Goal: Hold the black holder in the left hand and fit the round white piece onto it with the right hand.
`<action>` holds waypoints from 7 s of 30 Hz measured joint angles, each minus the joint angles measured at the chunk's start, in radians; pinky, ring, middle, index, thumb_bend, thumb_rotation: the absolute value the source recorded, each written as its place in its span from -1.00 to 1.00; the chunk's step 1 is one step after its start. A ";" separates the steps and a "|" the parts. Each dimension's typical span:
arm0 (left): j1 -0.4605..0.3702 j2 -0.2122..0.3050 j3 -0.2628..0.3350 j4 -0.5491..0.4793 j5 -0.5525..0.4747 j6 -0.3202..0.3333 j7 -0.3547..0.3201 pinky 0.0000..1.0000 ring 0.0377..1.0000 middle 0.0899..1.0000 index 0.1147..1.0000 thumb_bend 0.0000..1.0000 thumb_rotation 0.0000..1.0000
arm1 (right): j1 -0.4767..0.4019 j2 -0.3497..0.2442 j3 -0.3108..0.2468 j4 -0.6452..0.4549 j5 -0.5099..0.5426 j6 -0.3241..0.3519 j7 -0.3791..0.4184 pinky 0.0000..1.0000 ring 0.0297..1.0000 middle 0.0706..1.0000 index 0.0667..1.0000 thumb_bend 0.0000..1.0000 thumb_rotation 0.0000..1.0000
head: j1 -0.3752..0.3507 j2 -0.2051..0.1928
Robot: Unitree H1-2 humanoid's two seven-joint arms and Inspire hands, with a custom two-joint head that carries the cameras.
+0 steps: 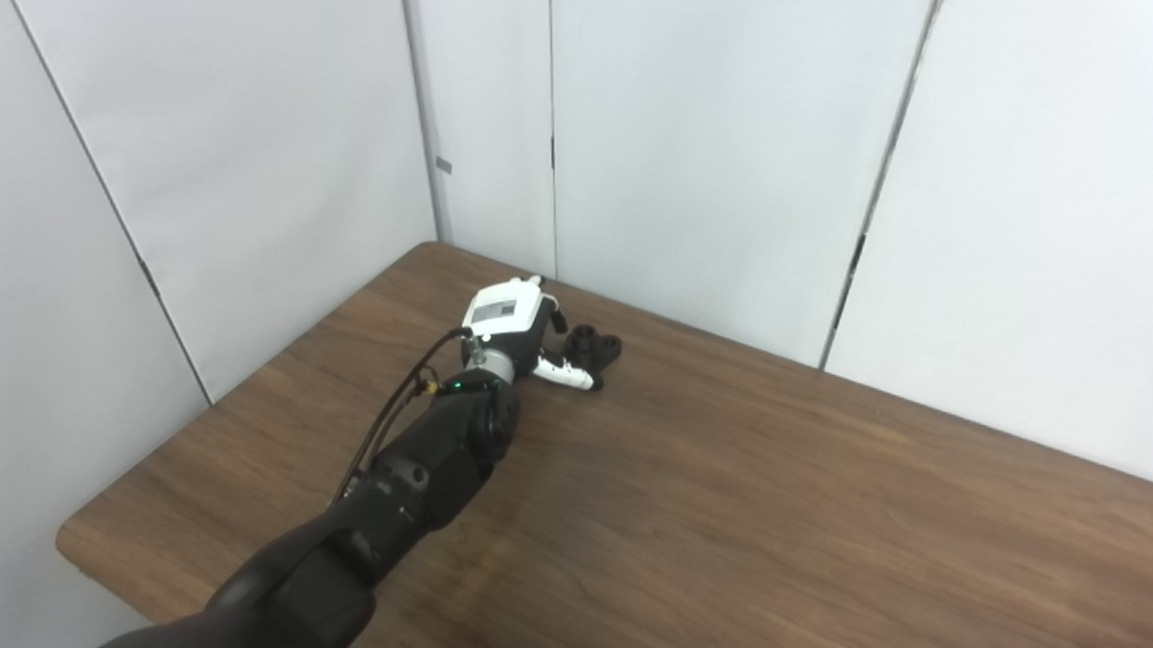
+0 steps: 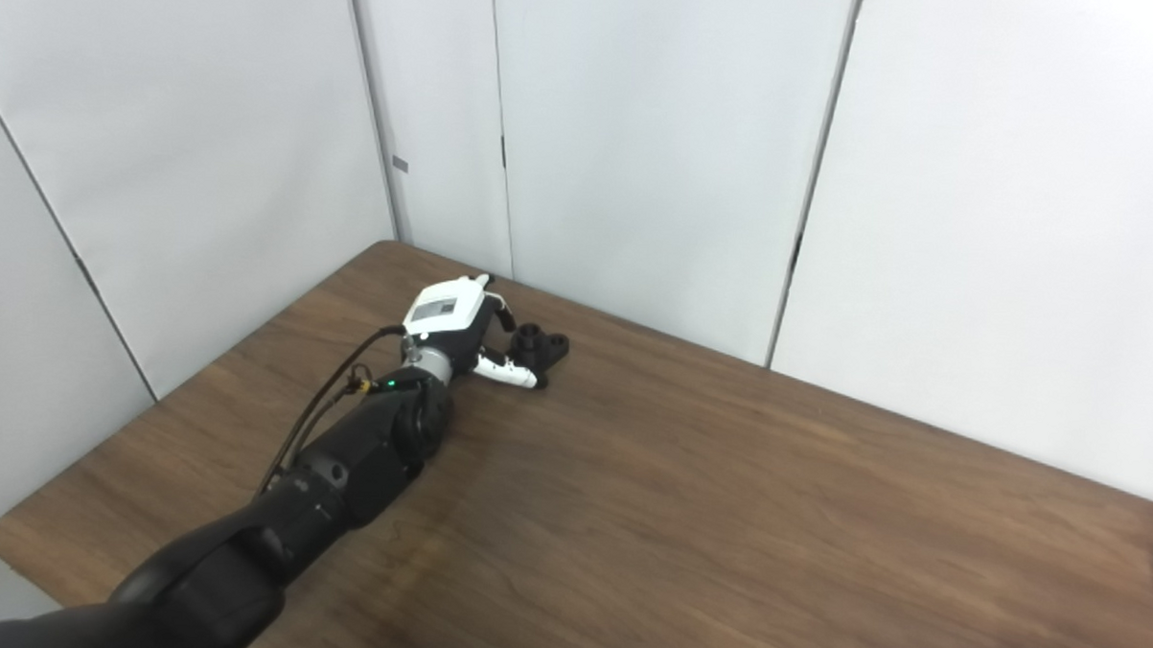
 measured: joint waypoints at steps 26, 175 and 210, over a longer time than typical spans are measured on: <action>-0.040 -0.037 0.028 0.097 -0.135 -0.016 0.048 0.82 0.89 0.68 -0.11 0.66 -0.55 | 0.014 -0.003 -0.023 -0.041 0.010 0.029 0.004 -0.21 -0.01 0.18 -0.08 0.00 -0.73 | -0.009 0.021; 0.181 -0.054 -0.343 -0.304 -0.022 -0.747 -0.116 0.71 0.80 0.68 -0.17 0.05 -0.88 | -0.531 -0.234 0.163 0.201 -0.796 0.767 0.579 0.75 0.84 0.86 0.70 0.85 -0.26 | -1.250 -0.123; 0.190 -0.054 -0.347 -0.298 -0.026 -0.755 -0.087 0.69 0.75 0.65 -0.17 0.05 -0.88 | -0.607 -0.193 0.211 0.445 -0.631 0.769 0.347 0.60 0.70 0.71 0.40 0.77 -0.32 | -1.207 -0.095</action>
